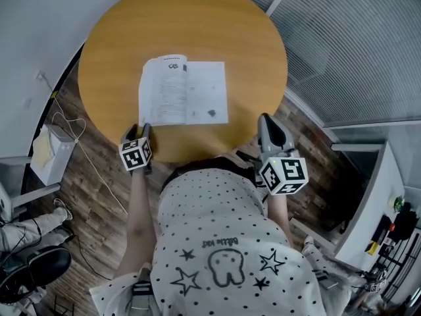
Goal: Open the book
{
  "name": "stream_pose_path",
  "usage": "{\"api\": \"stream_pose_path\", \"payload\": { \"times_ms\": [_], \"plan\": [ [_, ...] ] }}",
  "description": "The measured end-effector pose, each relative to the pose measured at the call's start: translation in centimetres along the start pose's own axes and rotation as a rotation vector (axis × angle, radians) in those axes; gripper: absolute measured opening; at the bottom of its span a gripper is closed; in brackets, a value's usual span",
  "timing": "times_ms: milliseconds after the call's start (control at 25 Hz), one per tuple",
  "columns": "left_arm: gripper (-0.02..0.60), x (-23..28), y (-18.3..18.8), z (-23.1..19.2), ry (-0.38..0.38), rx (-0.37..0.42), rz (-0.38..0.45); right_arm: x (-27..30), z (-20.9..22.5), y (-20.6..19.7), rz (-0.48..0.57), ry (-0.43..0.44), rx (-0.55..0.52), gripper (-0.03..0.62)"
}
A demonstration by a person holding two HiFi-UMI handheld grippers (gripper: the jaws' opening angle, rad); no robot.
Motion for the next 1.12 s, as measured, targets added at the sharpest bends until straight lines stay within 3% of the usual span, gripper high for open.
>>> {"api": "stream_pose_path", "payload": {
  "times_ms": [320, 520, 720, 1120],
  "plan": [
    [0.182, -3.4, 4.2, 1.8, -0.026, 0.018, 0.142, 0.0, 0.4, 0.5, 0.006, 0.013, -0.008, 0.005],
    [0.068, -5.7, 7.8, 3.7, -0.039, 0.089, 0.248, 0.0, 0.5, 0.9, 0.011, 0.015, -0.009, 0.005],
    [0.011, -8.1, 11.0, 5.5, -0.047, 0.144, 0.352, 0.3, 0.2, 0.9, 0.015, 0.024, 0.003, 0.005],
    [0.009, -13.8, 15.2, 9.1, -0.133, 0.197, 0.498, 0.6, -0.6, 0.9, 0.014, 0.029, 0.011, 0.005]
  ]
}}
Point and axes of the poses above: the fingertips, and each gripper's own axes: x forward along the fingers, z to its right, y out of its top, the point moved 1 cm from there along -x, backward along the fingers, and after that the axes turned 10 degrees about -z, right-handed, at the moved point
